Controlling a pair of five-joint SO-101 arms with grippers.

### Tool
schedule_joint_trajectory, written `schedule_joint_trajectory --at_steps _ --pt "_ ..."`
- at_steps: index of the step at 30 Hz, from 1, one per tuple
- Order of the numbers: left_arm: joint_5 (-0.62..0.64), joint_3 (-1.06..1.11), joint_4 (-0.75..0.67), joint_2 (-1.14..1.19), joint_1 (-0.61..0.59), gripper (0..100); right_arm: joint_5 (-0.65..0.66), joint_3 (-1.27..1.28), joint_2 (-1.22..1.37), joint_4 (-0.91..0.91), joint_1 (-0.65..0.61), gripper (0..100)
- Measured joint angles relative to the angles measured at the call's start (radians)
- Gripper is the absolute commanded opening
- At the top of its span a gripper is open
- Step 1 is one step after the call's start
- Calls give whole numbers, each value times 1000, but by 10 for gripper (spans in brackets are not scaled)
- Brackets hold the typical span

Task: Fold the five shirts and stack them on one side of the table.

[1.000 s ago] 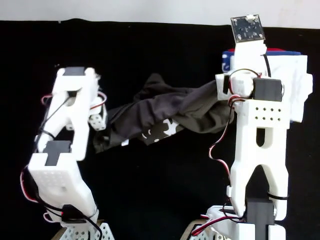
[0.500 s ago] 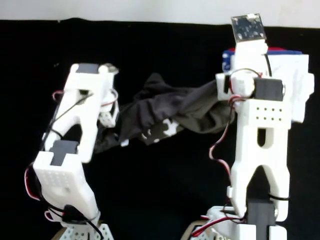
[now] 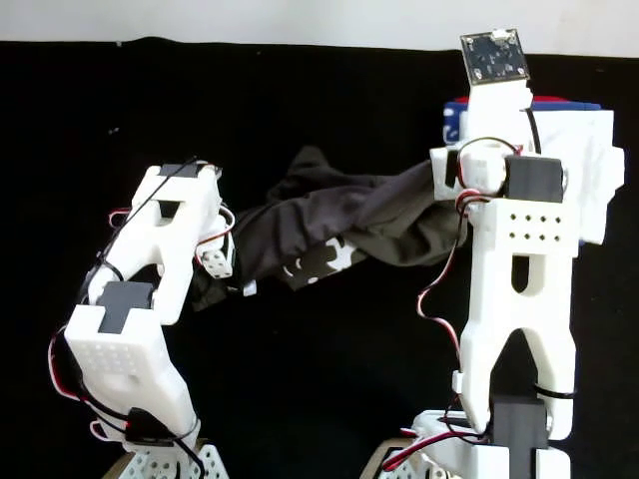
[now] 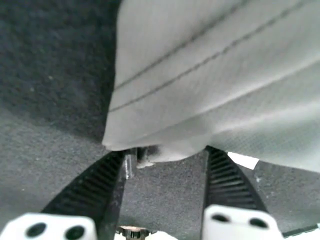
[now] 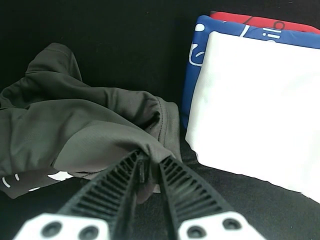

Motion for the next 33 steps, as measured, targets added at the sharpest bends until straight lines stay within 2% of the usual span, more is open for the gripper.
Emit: schedule_joint_trajectory --at_steps 2,5,6,15,20,26,33 --pt "0 0 0 0 0 152 0 0 0 0 0 5" --pt "0 3 0 -2 0 14 0 0 0 0 0 5" --pt "0 3 0 -2 0 5 0 0 0 0 0 5" --pt "0 -21 17 0 2 8 0 0 0 3 0 5" --pt "0 -207 209 -2 -28 8 0 2 -54 25 0 5" --pt "-2 -486 423 -146 -58 8 0 17 -176 -5 0 5" --pt "-2 -554 463 -402 -63 8 0 31 -192 -94 0 5"
